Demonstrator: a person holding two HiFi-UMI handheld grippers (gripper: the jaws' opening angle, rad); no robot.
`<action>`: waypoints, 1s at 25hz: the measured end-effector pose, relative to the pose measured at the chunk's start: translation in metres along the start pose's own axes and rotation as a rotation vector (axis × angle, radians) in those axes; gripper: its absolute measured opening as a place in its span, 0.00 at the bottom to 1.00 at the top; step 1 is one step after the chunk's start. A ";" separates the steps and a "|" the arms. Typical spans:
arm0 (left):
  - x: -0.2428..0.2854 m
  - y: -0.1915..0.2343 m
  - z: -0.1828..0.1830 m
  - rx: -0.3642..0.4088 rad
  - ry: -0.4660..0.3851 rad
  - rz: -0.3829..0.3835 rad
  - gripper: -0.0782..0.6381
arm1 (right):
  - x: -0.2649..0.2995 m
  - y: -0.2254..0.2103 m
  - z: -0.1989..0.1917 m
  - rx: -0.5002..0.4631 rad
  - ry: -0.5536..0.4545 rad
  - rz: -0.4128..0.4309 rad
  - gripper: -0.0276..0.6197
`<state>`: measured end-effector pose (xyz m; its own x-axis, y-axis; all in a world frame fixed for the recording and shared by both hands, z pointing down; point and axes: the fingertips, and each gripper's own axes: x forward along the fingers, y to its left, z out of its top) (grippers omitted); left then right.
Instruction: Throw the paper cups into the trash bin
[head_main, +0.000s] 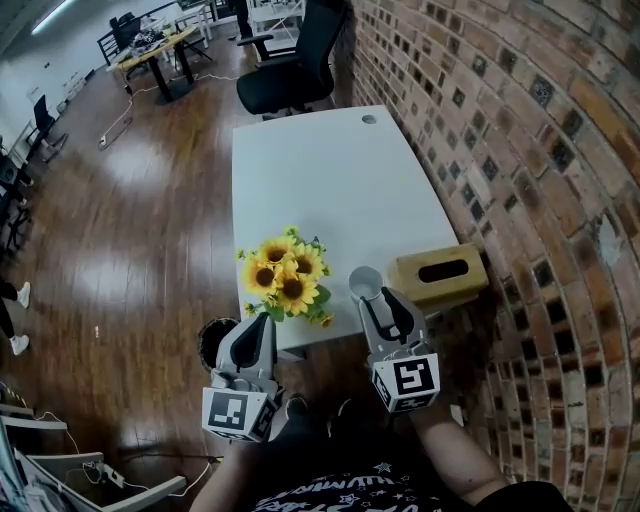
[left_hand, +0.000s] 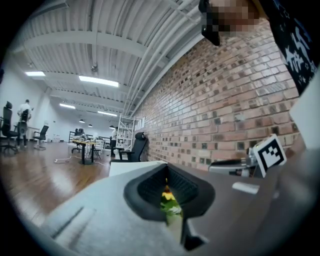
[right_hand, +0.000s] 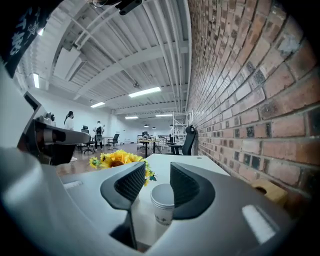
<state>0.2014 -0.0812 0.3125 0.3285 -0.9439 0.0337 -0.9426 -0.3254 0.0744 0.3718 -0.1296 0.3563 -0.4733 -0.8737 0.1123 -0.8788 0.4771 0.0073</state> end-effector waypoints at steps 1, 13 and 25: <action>-0.002 0.005 -0.001 -0.001 -0.006 0.011 0.12 | 0.000 0.002 -0.003 0.000 0.002 -0.001 0.31; -0.007 0.055 -0.011 -0.016 0.014 0.077 0.12 | 0.008 0.004 -0.063 -0.019 0.127 -0.112 0.56; 0.003 0.090 -0.029 -0.032 0.035 0.119 0.12 | 0.037 -0.016 -0.115 0.015 0.245 -0.183 0.63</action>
<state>0.1192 -0.1116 0.3484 0.2171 -0.9729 0.0791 -0.9728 -0.2090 0.0995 0.3750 -0.1589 0.4743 -0.2804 -0.8950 0.3470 -0.9498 0.3111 0.0348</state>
